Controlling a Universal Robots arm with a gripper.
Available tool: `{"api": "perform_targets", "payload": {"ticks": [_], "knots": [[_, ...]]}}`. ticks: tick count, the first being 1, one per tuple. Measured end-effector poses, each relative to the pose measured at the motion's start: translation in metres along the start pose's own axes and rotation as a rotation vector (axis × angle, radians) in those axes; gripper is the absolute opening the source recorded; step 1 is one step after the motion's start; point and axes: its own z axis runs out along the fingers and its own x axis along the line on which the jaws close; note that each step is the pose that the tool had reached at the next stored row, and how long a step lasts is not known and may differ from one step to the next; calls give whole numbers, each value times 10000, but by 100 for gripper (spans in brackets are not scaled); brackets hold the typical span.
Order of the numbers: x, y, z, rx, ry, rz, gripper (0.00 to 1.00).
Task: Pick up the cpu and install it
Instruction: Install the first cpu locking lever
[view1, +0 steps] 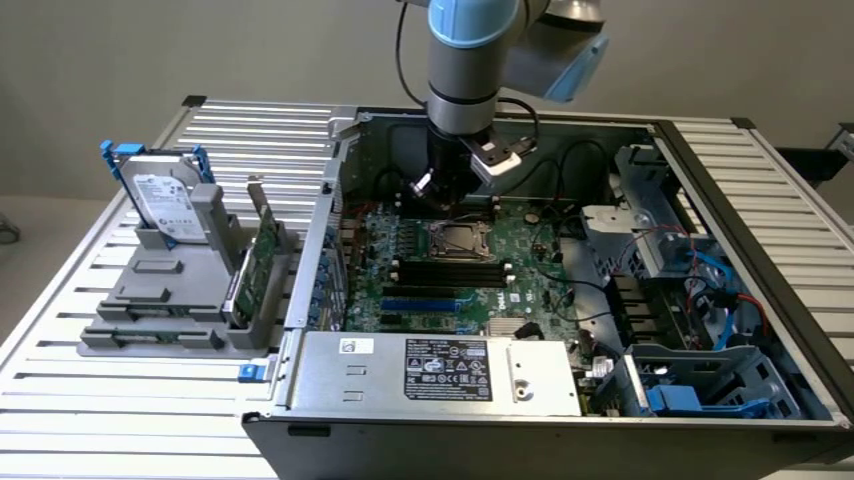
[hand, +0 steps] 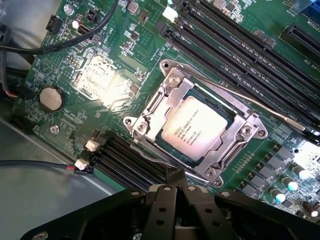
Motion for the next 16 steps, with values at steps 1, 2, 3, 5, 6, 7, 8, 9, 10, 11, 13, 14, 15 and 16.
{"api": "perform_targets", "payload": {"ticks": [1,2,3,5,6,7,8,9,10,11,13,14,15,16], "knots": [[5,4,1,0,1,2,11],[10,7,1,0,1,4,11],[14,10,1,0,2,6,11],[21,14,2,0,3,9,11],[22,14,3,-1,2,10,11],[24,14,4,-2,2,11,11],[26,14,6,-5,-1,11,11],[28,13,7,-8,-3,11,11],[29,12,7,-14,-8,10,11],[31,11,8,-21,-12,9,11],[34,10,10,-33,-21,10,11],[35,8,10,-39,-24,10,11],[38,7,11,-47,-29,9,11],[40,4,12,-57,-36,10,11]]}}
